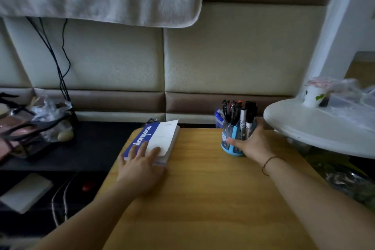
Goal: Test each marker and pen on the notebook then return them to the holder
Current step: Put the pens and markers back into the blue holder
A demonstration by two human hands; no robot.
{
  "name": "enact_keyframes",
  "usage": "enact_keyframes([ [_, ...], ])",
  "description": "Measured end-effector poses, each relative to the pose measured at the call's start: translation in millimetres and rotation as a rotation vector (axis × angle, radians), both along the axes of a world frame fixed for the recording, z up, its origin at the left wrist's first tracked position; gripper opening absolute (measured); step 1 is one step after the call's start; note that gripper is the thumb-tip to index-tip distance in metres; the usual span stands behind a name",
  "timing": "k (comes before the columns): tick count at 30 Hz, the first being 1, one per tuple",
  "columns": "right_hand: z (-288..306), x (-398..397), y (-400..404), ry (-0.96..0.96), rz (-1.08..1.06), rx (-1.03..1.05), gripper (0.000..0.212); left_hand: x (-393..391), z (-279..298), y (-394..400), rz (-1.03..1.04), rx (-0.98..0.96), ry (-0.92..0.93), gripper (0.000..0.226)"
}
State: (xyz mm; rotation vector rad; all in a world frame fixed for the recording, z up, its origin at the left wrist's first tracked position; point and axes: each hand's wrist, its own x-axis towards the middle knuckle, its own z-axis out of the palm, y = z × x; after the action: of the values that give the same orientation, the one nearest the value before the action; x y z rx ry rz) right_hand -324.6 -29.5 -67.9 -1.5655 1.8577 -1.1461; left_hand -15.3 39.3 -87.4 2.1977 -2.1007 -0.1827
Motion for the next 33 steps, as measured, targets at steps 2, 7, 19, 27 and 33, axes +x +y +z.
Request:
enact_keyframes([
  [2, -3.2, -2.3, -3.7, 0.009, 0.015, 0.0, 0.108, -0.3, 0.1, -1.3, 0.001, 0.034, -0.017, 0.072],
  [7, -29.1, 10.2, 33.5, 0.095, -0.162, -0.359, 0.091, -9.6, 0.1, 2.6, -0.052, 0.002, -0.091, 0.068],
  [19, -32.8, 74.7, 70.4, 0.538, 0.673, -0.037, 0.058, -24.6, 2.8, 2.4, -0.242, -0.131, 0.569, 0.048],
  [27, -32.7, 88.0, 34.3, 0.843, 0.313, -0.001, 0.036, -5.8, -8.1, -24.2, -0.217, -0.008, 0.019, 0.054],
  [33, -39.1, 68.9, 48.8, 0.706, 0.127, -0.207, 0.017, -30.8, -11.9, -38.7, -0.153, -0.179, 0.135, 0.042],
])
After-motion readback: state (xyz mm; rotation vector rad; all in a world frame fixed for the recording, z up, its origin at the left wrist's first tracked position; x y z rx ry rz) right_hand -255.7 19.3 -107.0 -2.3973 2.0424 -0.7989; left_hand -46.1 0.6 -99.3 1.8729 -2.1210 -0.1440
